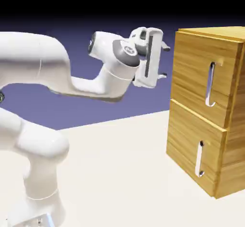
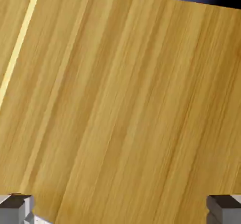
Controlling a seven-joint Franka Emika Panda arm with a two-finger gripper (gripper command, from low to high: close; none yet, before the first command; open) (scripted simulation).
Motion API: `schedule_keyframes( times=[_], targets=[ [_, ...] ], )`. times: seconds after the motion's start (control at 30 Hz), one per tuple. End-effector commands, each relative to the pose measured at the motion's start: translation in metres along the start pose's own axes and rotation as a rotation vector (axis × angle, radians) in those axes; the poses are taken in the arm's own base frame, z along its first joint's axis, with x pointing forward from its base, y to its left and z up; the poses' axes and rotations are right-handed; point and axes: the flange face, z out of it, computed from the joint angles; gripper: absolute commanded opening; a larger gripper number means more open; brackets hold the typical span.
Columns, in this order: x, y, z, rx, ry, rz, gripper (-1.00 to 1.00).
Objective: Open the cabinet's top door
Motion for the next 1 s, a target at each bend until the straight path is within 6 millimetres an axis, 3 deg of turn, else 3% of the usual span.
schedule_keyframes(
  times=[0.0,0.43,0.83,0.9,0.97],
  targets=[
    [-0.004,0.001,0.001,-0.012,0.003,-0.044,0.00],
    [-0.059,-0.006,0.038,-0.160,-0.002,-0.609,0.00],
    [-0.113,-0.041,0.099,-0.270,-0.050,-1.131,0.00],
    [-0.114,-0.041,0.100,-0.271,-0.051,-1.140,0.00],
    [-0.113,-0.036,0.120,-0.271,-0.050,-1.138,0.00]
  ],
)
